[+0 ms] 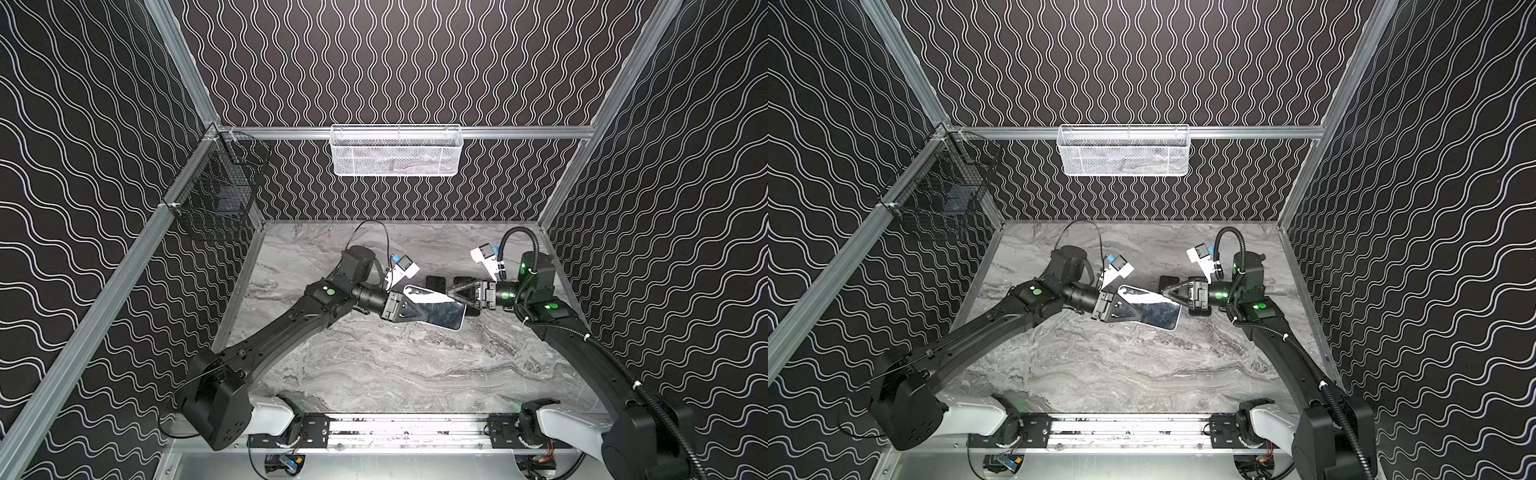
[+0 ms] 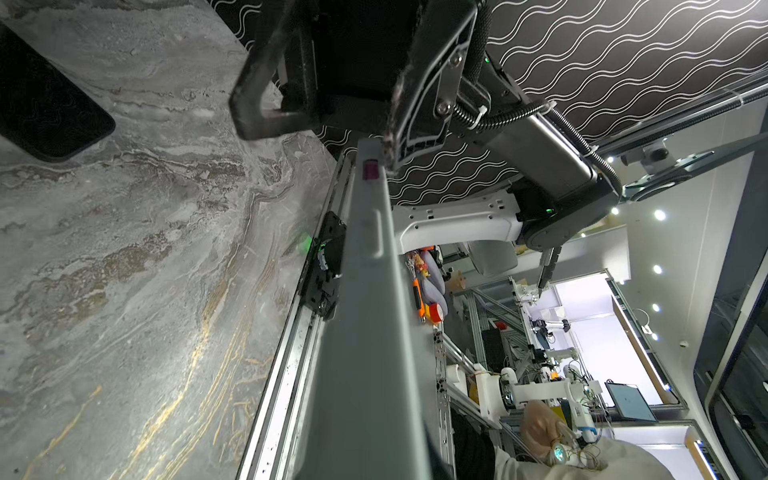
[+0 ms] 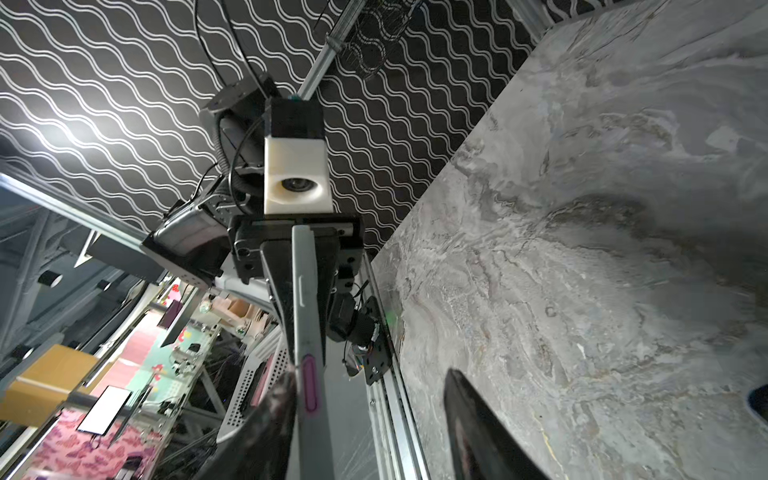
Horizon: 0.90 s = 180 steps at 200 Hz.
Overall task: Put the phone into the phone case
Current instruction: 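Lower the cased phone to the table and open the left gripper, then set the cased phone flat beside the dark phones with the right gripper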
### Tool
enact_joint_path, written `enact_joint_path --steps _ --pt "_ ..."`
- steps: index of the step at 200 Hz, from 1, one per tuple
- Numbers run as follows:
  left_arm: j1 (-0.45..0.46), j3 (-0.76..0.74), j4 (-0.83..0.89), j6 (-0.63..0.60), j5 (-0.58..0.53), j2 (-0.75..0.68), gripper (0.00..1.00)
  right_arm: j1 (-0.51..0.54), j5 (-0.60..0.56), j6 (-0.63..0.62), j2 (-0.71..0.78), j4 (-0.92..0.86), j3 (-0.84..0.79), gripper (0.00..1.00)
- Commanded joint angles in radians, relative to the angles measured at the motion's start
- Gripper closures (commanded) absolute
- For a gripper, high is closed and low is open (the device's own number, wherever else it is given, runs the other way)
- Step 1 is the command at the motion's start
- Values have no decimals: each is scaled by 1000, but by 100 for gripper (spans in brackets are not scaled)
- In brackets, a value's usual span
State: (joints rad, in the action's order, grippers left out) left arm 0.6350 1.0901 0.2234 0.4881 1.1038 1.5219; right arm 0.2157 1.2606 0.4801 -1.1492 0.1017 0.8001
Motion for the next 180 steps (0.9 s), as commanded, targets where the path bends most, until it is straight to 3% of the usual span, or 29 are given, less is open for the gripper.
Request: enact_joint_path --steps 1,28,64,74,86,94,101,124,140,154,180 --pt "-2 21 38 -82 36 10 100 27 75 13 6 61 -11 58" --pt "-2 37 37 -84 43 25 100 72 71 -10 -11 33 -11 79" --pt "-7 32 -2 -47 35 31 100 112 61 16 -41 79 -19 95" --pt "-20 21 -28 -18 7 24 84 113 47 51 -50 124 -28 98" --pt "-52 -5 -81 36 -25 7 71 113 6 76 -67 137 -26 99" --pt "-86 -27 -99 63 -84 -15 49 113 -41 79 -81 108 -15 100" --pt "-115 -46 -111 86 -146 -41 37 111 -96 74 -94 67 -1 100" --pt "-223 -85 11 110 -480 -148 10 115 -240 199 -145 131 -15 100" --pt "-270 -87 162 110 -764 -209 2 130 -358 314 -180 218 -48 100" --pt "-279 -90 245 126 -964 -248 2 168 -537 380 -216 230 -51 100" --pt "-279 -129 266 172 -1132 -294 2 314 -952 432 -329 169 22 100"
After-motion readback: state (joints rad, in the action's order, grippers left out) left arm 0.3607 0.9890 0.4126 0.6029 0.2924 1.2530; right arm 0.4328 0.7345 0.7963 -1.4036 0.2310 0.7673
